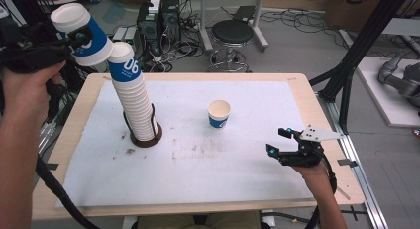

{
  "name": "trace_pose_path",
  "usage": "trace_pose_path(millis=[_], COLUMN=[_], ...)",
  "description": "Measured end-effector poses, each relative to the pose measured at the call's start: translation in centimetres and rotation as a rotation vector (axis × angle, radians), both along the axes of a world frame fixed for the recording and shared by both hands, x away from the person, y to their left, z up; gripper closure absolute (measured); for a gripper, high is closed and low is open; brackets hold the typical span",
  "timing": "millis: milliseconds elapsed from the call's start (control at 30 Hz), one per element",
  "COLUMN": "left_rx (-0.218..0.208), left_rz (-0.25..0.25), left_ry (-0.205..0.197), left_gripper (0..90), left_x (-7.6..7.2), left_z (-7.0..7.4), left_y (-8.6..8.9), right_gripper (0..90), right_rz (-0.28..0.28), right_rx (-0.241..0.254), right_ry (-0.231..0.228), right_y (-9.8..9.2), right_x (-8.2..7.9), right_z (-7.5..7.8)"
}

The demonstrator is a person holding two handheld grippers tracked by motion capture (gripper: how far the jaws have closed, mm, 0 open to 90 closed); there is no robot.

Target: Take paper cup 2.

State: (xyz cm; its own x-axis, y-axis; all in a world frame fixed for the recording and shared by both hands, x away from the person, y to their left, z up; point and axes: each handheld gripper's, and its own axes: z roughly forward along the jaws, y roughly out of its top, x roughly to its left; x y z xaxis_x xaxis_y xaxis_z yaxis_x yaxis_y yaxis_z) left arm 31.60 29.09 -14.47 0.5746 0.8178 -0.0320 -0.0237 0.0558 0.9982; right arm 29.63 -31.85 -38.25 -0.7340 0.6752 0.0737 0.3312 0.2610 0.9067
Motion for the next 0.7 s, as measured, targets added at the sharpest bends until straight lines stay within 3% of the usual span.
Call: trace_pose_path(millis=[167, 233, 333, 567, 700], left_rx=[0.008, 0.036, 0.044, 0.058, 0.057], left_rz=[0.010, 0.003, -0.007, -0.064, -0.094], left_ry=[0.005, 0.015, 0.010, 0.031, 0.063], left_gripper=[27.6, 27.6, 27.6, 27.6, 27.6], left_x=[-1.2, -1.9, -2.9, -4.4, -4.9], left_z=[-0.9, -1.4, -2.3, -6.3, -8.7], left_y=[1.5, 2.1, 2.7, 2.9, 2.6], right_gripper=[20.8, 20.8, 20.8, 20.8, 20.8], right_rz=[0.002, 0.002, -0.002, -0.003, -0.007], right_rx=[-0.002, -0.002, 0.003, 0.000, 0.001], right_ry=[0.002, 0.001, -0.001, -0.005, -0.001], right_y=[0.0, 0.1, 0.0, 0.1, 0.1], right_x=[0.0, 0.0, 0.0, 0.0, 0.0], right_z=[0.0, 0.0, 0.0, 0.0, 0.1])
